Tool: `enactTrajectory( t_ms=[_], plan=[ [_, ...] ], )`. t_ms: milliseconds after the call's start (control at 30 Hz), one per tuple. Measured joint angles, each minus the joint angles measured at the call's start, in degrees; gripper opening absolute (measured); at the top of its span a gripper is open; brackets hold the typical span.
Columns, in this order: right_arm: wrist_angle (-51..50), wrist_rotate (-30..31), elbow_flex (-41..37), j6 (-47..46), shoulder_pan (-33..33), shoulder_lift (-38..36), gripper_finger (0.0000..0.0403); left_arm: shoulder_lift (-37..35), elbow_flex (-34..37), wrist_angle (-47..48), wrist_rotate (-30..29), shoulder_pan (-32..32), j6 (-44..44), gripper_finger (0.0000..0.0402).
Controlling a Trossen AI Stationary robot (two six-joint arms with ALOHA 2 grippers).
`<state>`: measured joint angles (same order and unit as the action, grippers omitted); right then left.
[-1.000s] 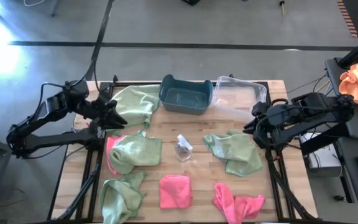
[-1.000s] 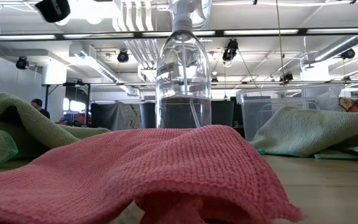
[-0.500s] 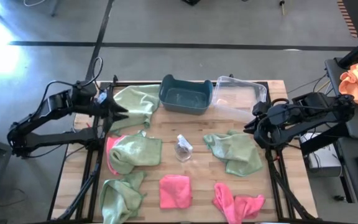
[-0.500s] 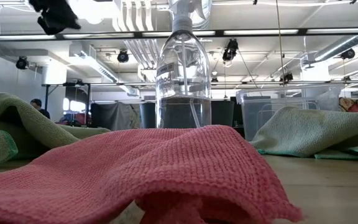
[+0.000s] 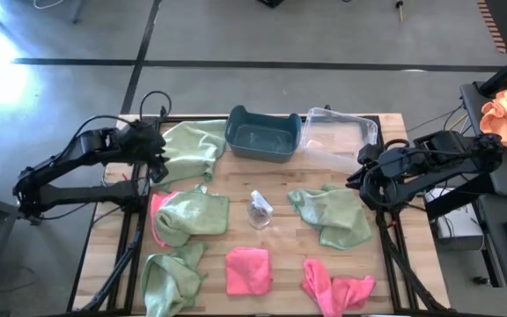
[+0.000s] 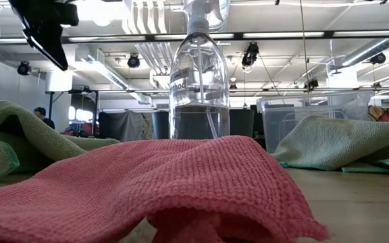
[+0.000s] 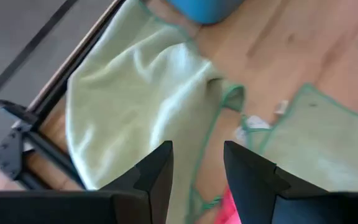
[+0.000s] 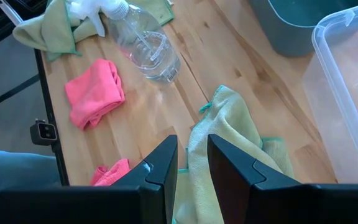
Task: Sort microfiber towel by color & place in baskets
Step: Put the top left green microfiber cloth into the blue bin
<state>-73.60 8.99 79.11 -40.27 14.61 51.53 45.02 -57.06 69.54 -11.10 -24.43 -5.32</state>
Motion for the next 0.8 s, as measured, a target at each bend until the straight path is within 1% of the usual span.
enactTrajectory(
  t_ms=[267, 400, 633, 800],
  plan=[
    [0.0, 0.0, 0.0, 0.0, 0.0, 0.0, 0.0082, 6.2, 0.2, 0.0, -0.7, 0.0, 1.8, 0.0127],
    [0.0, 0.0, 0.0, 0.4, 0.0, 0.0, 0.0082, 9.9, 0.2, 0.0, -3.1, 0.0, 1.9, 0.0127],
    [0.0, 0.0, 0.0, 0.4, 0.0, 0.0, 0.0082, 15.9, 0.3, -0.1, -3.0, 0.0, 3.4, 0.0127],
    [-1.6, 0.0, 0.0, 0.4, 0.0, 0.0, 0.0082, 17.7, 2.1, -1.5, -3.0, -0.1, 3.6, 0.0127]
  ],
)
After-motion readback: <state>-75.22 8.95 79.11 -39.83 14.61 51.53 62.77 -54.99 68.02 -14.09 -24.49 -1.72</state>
